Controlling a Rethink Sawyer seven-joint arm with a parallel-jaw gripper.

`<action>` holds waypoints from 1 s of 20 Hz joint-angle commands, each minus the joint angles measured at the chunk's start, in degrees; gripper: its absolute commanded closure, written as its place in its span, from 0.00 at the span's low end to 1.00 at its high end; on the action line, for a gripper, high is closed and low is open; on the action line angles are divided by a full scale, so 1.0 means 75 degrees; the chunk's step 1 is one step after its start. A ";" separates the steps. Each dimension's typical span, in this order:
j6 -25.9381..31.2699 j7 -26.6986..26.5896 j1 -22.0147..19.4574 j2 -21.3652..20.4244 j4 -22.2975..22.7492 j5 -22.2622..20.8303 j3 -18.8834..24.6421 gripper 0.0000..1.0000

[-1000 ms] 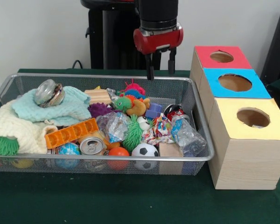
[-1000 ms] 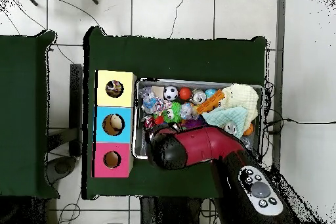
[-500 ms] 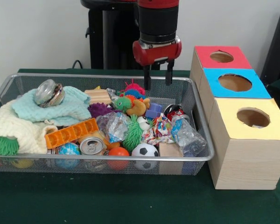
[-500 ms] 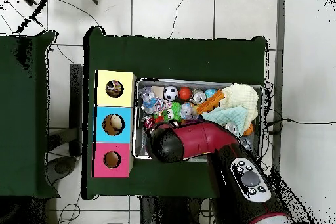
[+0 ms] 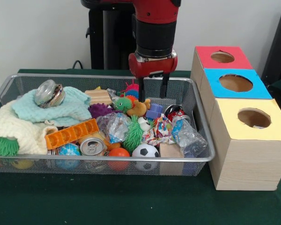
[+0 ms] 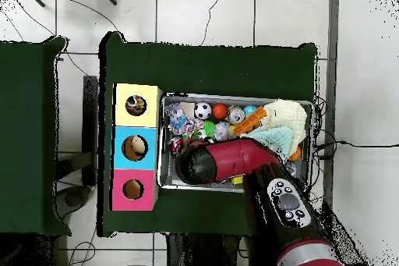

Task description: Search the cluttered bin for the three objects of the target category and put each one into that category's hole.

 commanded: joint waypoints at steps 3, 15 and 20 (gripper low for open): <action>0.0106 0.1525 0.0455 0.0782 -0.1312 0.0279 -0.0672 0.00; 0.0125 0.1292 0.0728 0.1218 -0.1880 0.0430 -0.0934 0.00; 0.0044 0.1239 0.0837 0.1360 -0.1963 0.0470 -0.1030 0.00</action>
